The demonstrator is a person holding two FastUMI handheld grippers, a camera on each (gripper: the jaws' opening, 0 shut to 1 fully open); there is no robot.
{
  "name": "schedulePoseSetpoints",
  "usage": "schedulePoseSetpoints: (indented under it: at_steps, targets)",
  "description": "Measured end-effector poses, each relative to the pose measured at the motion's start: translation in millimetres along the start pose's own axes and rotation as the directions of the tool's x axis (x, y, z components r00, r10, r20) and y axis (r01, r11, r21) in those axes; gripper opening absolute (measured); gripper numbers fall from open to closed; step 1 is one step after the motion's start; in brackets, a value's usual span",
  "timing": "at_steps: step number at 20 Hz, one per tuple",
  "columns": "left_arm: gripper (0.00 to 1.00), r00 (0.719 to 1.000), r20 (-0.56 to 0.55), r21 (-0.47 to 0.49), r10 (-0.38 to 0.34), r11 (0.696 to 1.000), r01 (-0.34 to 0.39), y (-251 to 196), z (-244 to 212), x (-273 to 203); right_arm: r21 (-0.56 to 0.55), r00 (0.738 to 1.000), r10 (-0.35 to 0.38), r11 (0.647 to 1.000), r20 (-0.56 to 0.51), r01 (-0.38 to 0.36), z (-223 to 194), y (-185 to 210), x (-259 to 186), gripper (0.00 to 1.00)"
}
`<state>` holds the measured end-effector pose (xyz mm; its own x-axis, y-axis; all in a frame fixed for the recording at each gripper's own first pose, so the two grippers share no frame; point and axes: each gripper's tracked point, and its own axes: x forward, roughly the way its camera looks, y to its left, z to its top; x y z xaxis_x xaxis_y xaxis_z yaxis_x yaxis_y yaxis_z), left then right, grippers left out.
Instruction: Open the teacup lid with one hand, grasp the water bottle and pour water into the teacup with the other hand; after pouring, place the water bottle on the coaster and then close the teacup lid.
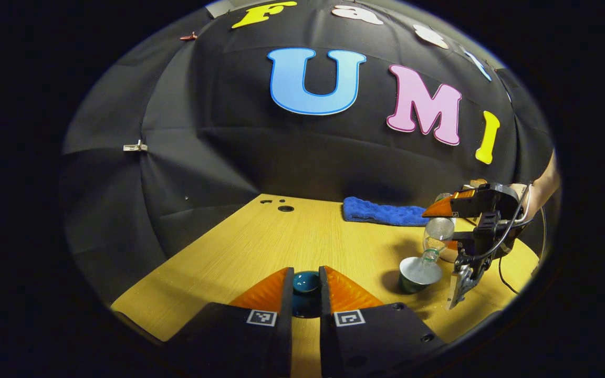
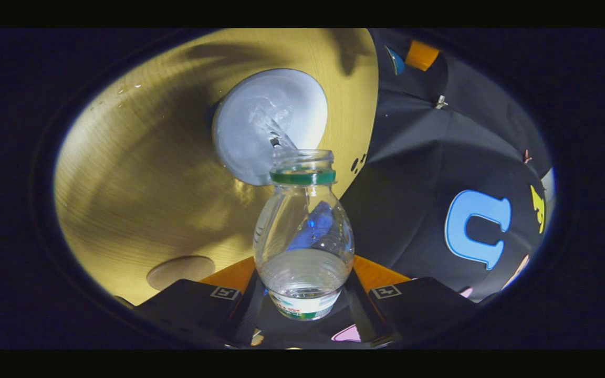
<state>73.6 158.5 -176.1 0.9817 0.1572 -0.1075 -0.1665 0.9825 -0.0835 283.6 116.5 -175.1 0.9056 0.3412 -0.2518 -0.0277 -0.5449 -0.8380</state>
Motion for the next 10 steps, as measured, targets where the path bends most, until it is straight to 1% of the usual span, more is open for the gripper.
schedulePoseSetpoints:
  at_steps: [1,2,3,4,10]
  targets:
    - [0.25,1.0,0.0,-0.001,0.0,1.0,0.0,-0.1,0.5,-0.6,-0.006,1.0,0.004,1.0,0.0,-0.004,0.0,-0.7,-0.2,0.75]
    - [0.22,1.0,0.0,0.0,0.001,1.0,-0.001,0.4,0.1,-0.6,-0.011,1.0,0.004,1.0,-0.005,-0.004,-1.5,-1.1,1.1,0.75]
    - [0.22,1.0,-0.001,-0.001,0.0,1.0,0.0,0.6,0.2,-0.7,-0.019,1.0,0.004,1.0,-0.004,-0.004,-1.4,-1.3,1.1,0.75]
    - [0.25,1.0,-0.001,-0.001,0.001,1.0,-0.001,0.8,-0.8,-1.5,-0.031,1.0,0.002,1.0,-0.002,-0.002,-1.9,-2.5,2.1,0.75]
    - [0.25,1.0,0.0,0.001,0.002,1.0,-0.002,1.2,-1.6,-3.5,-0.076,1.0,0.002,0.997,-0.017,-0.004,-4.9,-7.2,3.4,0.75]
